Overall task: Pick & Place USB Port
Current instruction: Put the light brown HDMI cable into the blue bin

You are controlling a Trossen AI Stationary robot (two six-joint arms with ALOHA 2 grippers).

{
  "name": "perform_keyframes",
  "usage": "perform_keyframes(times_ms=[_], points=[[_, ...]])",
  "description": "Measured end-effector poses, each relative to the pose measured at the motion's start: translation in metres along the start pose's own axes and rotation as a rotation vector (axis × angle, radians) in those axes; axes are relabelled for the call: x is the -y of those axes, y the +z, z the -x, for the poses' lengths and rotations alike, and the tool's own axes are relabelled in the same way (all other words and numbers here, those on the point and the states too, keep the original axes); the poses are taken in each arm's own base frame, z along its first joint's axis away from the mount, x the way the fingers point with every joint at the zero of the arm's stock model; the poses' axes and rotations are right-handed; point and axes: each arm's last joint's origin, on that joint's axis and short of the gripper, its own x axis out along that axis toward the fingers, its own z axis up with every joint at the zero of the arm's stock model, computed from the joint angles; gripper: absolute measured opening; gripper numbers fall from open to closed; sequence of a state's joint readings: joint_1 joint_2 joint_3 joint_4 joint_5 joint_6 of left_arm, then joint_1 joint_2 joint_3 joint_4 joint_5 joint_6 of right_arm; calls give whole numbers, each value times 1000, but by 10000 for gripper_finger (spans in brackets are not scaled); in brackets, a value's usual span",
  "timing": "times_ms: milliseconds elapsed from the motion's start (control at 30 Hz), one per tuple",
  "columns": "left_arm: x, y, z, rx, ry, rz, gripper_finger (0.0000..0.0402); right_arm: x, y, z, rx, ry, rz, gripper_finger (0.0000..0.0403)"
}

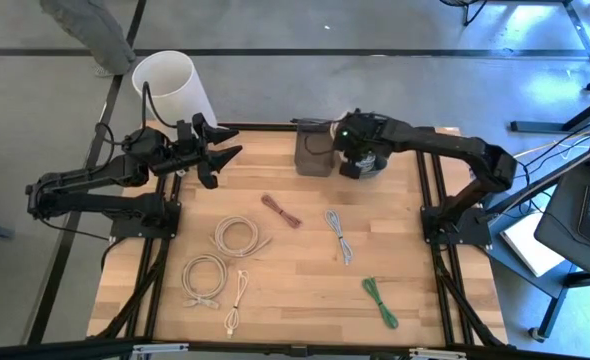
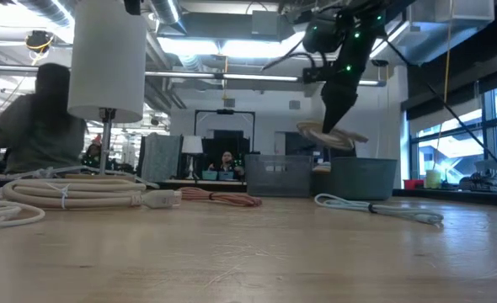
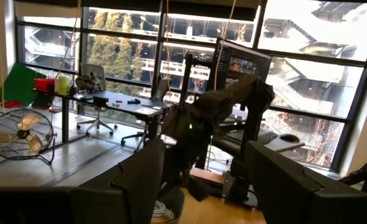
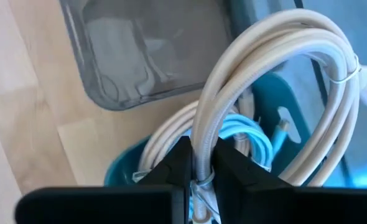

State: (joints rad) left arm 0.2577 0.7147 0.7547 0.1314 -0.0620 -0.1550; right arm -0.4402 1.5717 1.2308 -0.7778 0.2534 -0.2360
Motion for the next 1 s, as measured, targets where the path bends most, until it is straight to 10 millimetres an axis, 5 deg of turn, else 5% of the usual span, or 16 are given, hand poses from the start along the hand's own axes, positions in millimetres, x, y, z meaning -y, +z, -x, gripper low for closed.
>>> perform_keyframes(times_ms=[533, 800, 1000], points=[[0, 0, 0, 1, -2, 4, 221, 29, -9, 10, 115, 266, -166, 41], [1, 4, 5, 17, -20, 8, 221, 25, -45, -25, 5, 353, -233, 41], [1, 4, 6, 22, -16, 3, 221, 25, -49, -36, 58, 337, -244, 41]])
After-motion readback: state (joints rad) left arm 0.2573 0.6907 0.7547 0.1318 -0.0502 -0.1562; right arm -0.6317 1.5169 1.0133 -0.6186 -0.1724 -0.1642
